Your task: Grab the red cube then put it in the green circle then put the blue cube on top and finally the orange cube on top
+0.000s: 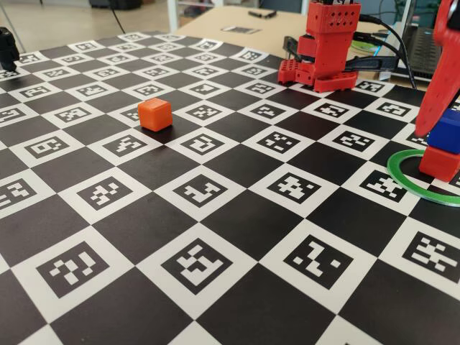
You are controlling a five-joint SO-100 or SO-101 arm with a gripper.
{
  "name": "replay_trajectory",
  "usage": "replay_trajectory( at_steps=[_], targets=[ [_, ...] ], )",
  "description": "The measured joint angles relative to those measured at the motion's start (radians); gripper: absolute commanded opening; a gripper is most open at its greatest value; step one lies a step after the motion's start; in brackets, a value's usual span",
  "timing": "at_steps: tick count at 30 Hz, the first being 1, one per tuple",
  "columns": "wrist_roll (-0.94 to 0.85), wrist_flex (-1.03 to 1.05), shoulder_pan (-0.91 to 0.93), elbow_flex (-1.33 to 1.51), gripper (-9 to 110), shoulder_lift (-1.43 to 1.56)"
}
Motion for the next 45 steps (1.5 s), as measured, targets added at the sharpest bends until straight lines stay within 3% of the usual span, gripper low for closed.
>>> replay_trajectory(
  at_steps=[7, 13, 20, 26, 37, 45],
  targets=[
    [-0.229, 0.129, 0.196, -0.129, 44, 0.086],
    [-0.471, 0.129, 0.541, -0.129, 41, 0.098],
    [-0.742, 0.13, 0.959, -0.118, 46, 0.098],
    [-0.911, 0.11, 1.197, -0.014, 46, 0.098],
    [-0.991, 0.023, 1.256, 0.095, 46, 0.097],
    [-0.992, -0.163, 1.266, 0.235, 46, 0.051]
  ],
)
